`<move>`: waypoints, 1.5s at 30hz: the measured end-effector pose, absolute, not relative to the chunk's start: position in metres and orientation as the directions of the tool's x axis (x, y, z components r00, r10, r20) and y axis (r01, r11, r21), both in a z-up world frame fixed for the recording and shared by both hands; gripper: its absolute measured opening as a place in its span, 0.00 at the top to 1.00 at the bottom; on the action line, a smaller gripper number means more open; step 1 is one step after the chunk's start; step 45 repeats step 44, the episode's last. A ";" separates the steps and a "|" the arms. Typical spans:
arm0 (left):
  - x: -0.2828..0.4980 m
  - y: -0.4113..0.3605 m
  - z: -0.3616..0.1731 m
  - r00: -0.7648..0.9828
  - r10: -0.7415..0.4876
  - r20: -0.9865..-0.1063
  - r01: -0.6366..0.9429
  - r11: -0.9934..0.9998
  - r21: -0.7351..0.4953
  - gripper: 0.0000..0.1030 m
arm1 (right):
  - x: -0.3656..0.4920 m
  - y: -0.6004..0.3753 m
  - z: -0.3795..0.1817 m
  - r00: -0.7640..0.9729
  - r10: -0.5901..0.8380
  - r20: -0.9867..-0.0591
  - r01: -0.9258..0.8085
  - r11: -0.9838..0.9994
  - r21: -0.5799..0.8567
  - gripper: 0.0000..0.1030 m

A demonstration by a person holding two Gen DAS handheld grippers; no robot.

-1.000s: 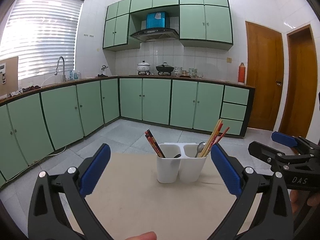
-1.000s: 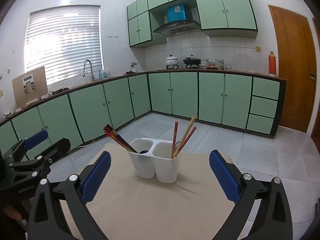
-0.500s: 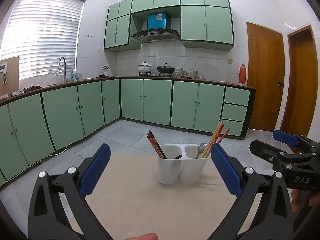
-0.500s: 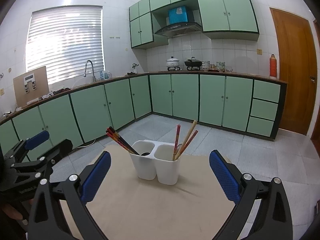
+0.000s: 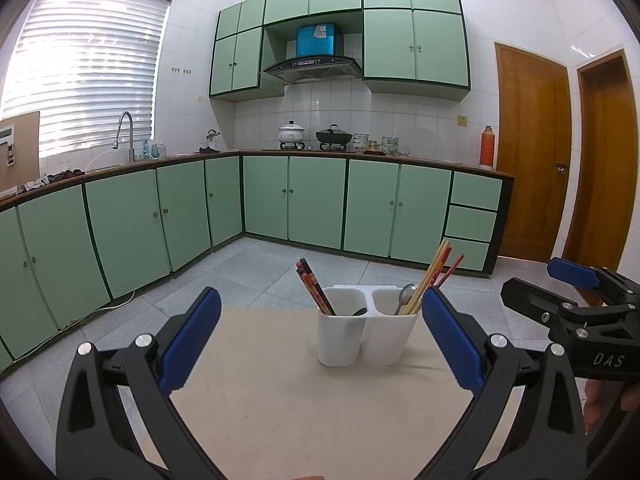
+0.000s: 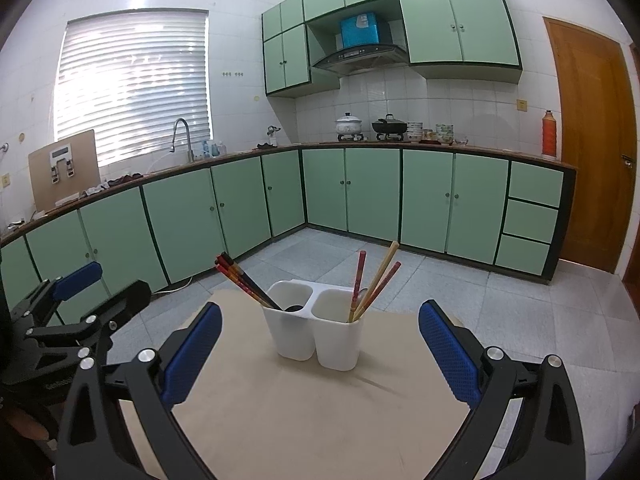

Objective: Organize utensils

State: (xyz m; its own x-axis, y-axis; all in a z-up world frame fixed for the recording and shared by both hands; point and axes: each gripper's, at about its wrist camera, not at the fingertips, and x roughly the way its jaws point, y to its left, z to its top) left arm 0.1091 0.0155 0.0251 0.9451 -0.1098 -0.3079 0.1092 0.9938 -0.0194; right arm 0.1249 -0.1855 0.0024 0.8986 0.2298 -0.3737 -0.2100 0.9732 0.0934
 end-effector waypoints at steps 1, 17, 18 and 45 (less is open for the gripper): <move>0.109 0.015 0.025 0.945 -0.110 -0.308 0.110 0.994 -0.019 0.05 | 0.125 -0.185 0.002 0.898 0.230 -0.374 -0.210 0.973 0.094 0.06; 0.110 0.016 0.022 0.944 -0.108 -0.311 0.109 0.994 -0.016 0.05 | 0.127 -0.185 0.003 0.897 0.230 -0.377 -0.210 0.973 0.095 0.06; 0.110 0.016 0.022 0.944 -0.109 -0.311 0.109 0.994 -0.016 0.05 | 0.127 -0.185 0.003 0.897 0.231 -0.378 -0.210 0.973 0.095 0.06; 0.114 0.017 0.015 0.941 -0.105 -0.320 0.102 0.994 -0.028 0.05 | 0.129 -0.186 -0.006 0.893 0.224 -0.391 -0.203 0.975 0.093 0.06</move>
